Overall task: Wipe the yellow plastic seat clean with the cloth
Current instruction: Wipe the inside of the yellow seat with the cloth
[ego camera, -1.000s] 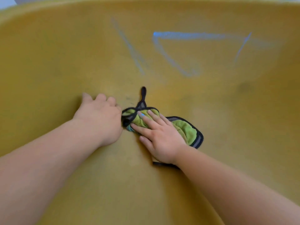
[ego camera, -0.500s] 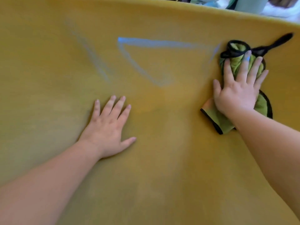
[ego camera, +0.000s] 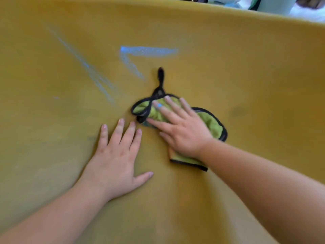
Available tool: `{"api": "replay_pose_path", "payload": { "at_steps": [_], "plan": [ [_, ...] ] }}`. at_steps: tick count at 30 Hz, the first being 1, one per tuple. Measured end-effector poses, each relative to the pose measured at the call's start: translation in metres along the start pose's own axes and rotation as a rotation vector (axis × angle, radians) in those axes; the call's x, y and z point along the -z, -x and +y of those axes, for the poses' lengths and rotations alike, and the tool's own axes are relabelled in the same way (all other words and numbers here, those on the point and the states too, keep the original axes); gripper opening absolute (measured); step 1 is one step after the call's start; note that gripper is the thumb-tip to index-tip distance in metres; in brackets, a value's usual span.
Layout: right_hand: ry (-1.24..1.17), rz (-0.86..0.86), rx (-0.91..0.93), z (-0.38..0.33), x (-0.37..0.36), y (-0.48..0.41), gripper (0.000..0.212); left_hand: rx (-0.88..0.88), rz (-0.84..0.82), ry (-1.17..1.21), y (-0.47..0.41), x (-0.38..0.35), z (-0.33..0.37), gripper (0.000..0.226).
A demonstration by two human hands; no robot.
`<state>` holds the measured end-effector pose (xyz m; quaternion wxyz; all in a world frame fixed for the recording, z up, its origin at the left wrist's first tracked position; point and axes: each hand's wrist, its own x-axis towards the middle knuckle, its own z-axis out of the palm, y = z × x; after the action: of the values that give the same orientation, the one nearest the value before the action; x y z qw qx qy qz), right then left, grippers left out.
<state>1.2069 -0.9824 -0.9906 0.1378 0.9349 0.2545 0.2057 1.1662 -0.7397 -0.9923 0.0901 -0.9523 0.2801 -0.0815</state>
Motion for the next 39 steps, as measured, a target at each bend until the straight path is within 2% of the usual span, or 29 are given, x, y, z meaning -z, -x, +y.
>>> {"api": "replay_pose_path", "payload": {
  "at_steps": [2,5,7,9,10,12,15,18,20,22,24,26,28,29,31,35,37,39],
  "plan": [
    [0.11,0.03,-0.121,0.057,0.012,0.007,0.052,-0.001,0.0,0.012,0.0,-0.001,0.0,0.11],
    [0.154,0.087,-0.471,0.14,0.054,0.011,0.051,0.005,-0.007,0.012,0.0,-0.003,0.0,0.11],
    [0.122,0.133,-0.702,0.154,0.073,0.003,0.052,-0.002,-0.002,0.006,-0.001,-0.004,0.0,0.11],
    [0.099,0.152,-0.835,0.129,0.065,-0.011,0.06,0.001,0.004,0.002,-0.001,-0.005,0.0,0.11],
    [0.058,0.144,-0.852,0.108,0.054,-0.013,0.063,0.004,0.006,0.001,-0.001,-0.005,0.0,0.11],
    [-0.038,0.056,-0.769,0.056,0.029,-0.002,0.065,0.006,0.011,-0.004,-0.002,-0.004,0.0,0.11],
    [-0.137,-0.136,-0.536,-0.005,0.014,0.038,0.06,0.012,0.025,-0.01,-0.002,-0.002,0.001,0.111],
    [-0.268,-0.268,-0.318,-0.022,0.02,0.072,0.052,0.027,0.007,-0.023,-0.001,-0.001,0.002,0.112],
    [-0.46,-0.241,-0.266,-0.01,0.034,0.084,0.046,0.038,-0.011,-0.03,-0.001,0.0,0.002,0.112],
    [-0.545,-0.083,-0.379,0.011,0.044,0.093,0.047,0.05,-0.03,-0.039,0.0,0.002,0.003,0.113],
    [-0.491,-0.052,-0.486,0.019,0.049,0.097,0.061,0.055,-0.042,-0.047,0.0,0.002,0.003,0.114],
    [-0.355,-0.187,-0.367,0.003,0.044,0.098,0.067,0.053,-0.044,-0.05,0.001,0.002,0.004,0.114],
    [-0.235,-0.305,-0.208,-0.023,0.029,0.099,0.061,0.053,-0.049,-0.049,0.001,0.003,0.004,0.114],
    [-0.194,-0.306,-0.201,-0.025,0.023,0.098,0.058,0.051,-0.054,-0.049,0.001,0.003,0.003,0.114],
    [-0.119,-0.234,-0.338,-0.004,0.014,0.087,0.056,0.046,-0.066,-0.054,0.002,0.003,0.003,0.114],
    [0.01,-0.018,-0.784,0.076,0.02,0.05,0.059,0.026,-0.058,-0.042,0.001,0.001,0.002,0.114],
    [-0.01,0.116,-0.843,0.097,0.032,0.018,0.06,0.008,-0.048,-0.015,-0.001,-0.001,0.002,0.113],
    [-0.029,0.211,-0.802,0.097,0.042,-0.021,0.06,-0.014,-0.039,0.003,-0.002,-0.002,0.001,0.112]
  ]
}}
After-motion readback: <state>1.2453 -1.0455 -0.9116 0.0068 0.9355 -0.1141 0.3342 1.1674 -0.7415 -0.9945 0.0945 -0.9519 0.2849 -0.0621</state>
